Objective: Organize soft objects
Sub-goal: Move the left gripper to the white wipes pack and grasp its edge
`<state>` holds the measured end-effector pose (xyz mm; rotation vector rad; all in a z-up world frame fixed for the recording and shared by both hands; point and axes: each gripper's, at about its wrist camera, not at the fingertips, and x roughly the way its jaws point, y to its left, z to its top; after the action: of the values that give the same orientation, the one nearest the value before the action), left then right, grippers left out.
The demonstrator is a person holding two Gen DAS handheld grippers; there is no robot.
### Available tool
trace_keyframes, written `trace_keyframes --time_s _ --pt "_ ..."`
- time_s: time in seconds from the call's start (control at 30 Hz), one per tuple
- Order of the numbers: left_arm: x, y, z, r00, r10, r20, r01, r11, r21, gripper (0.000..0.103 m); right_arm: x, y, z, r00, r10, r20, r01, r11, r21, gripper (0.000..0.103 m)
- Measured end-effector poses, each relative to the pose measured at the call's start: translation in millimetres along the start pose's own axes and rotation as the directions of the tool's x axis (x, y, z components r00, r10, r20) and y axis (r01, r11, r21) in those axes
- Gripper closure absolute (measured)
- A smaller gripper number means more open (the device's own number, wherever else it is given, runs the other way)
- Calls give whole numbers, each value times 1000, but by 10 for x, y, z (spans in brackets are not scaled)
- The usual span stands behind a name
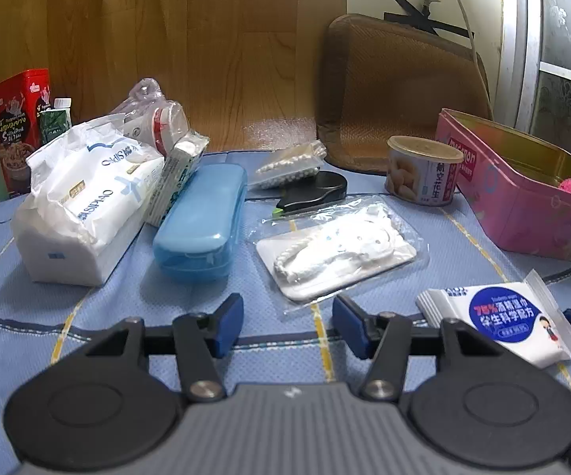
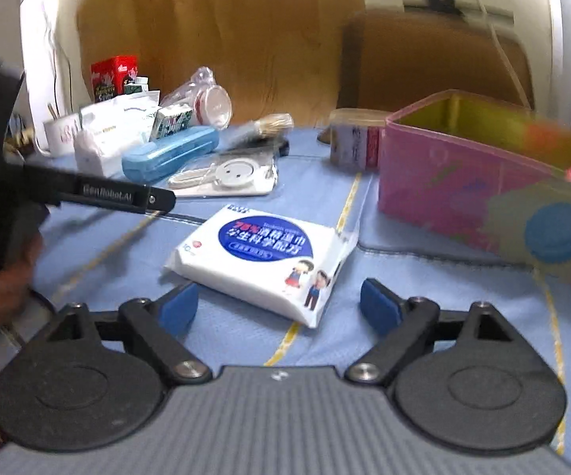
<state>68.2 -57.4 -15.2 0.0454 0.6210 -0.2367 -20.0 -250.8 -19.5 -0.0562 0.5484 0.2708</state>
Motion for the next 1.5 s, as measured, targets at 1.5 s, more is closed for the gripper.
trace_keyframes --time_s 1.5 --pt "-120 -116 6 879 -468 -89 454 880 -141 48 -38 -77 -21 1000 -10 -11 10 1000 14 13"
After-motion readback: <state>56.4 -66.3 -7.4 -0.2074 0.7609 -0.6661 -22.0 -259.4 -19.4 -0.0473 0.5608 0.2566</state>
